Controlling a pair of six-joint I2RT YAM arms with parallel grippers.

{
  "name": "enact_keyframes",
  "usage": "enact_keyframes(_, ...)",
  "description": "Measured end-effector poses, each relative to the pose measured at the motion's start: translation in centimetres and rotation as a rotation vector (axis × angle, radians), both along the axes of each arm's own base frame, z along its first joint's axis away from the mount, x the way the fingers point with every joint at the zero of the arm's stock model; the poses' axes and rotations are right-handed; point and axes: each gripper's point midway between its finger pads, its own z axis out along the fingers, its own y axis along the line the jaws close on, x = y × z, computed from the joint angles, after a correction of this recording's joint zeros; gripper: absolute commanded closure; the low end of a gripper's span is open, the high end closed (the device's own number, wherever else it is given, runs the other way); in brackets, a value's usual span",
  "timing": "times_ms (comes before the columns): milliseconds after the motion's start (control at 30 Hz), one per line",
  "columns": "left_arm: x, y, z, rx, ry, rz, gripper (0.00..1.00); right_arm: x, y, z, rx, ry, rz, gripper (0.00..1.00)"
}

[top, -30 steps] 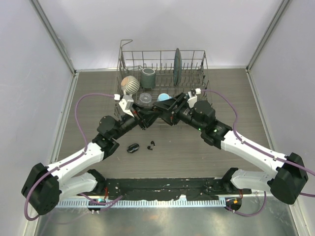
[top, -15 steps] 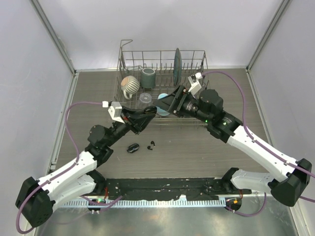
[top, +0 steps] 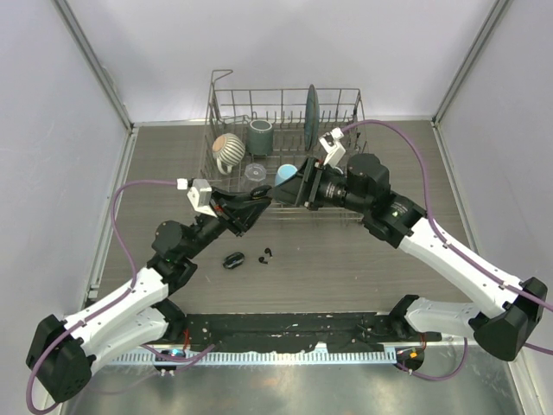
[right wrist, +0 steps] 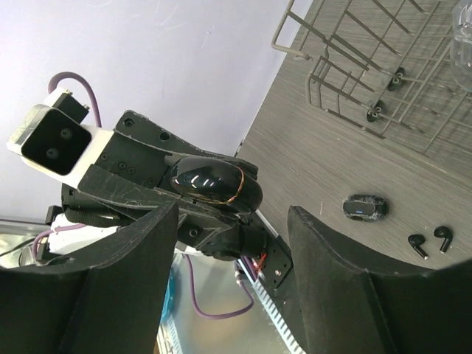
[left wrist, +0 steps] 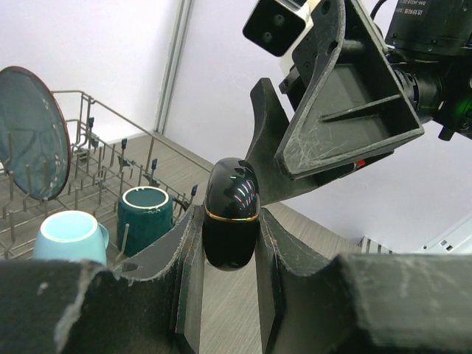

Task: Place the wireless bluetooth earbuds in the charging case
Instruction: Open the charging case.

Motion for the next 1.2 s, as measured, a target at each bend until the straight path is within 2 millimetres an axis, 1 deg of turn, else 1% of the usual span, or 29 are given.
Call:
enact_keyframes(200,0.0,-0.1,-0.2,0.007,0.007,-0.004,1.00,0.2,0.2,-0.7,-0.020,0.014,0.005,0.43)
enact_keyframes(433,-0.1,-0.2,-0.7,0.022,0.022,-0.013,1.00,0.5,0.4,-1.2,-0.025,0.034,-0.001,0.47)
enact_keyframes(633,-0.2,-0.3,-0.9,0.030,0.026,-0.026,1.00,0.6,0.5,-0.8,-0.002,0.050,-0.012,0.51)
enact_keyframes(733,-0.6,-0.4,-0.9,0.037,0.023,-0.045,1.00,0.8,0.7,-0.3,0.023,0.053,-0.019,0.52)
enact_keyframes(867,-1.0,-0.5,-1.0,0.044,0.022,-0.061,1.00,1.1,1.0,-0.1,0.044,0.067,-0.025,0.52)
enact_keyframes(900,-1.1,-0.5,-0.9,0.044,0.021,-0.063,1.00,1.2,1.1,-0.1,0.048,0.071,-0.026,0.50)
enact_keyframes(1000,-1.2,-0.4,-0.8,0.043,0.016,-0.066,1.00,1.3,1.2,0.0,0.060,0.083,-0.030,0.41)
enact_keyframes(1033,-1.3,-0.4,-0.7,0.041,0.013,-0.066,1.00,1.4,1.2,0.0,0.065,0.087,-0.033,0.36)
enact_keyframes(1100,-1.3,-0.3,-0.6,0.040,0.011,-0.066,1.00,1.5,1.1,0.2,0.079,0.101,-0.035,0.31)
enact_keyframes(1200,-1.5,-0.1,-0.5,0.042,0.009,-0.063,1.00,1.9,0.8,0.5,0.112,0.117,-0.037,0.28)
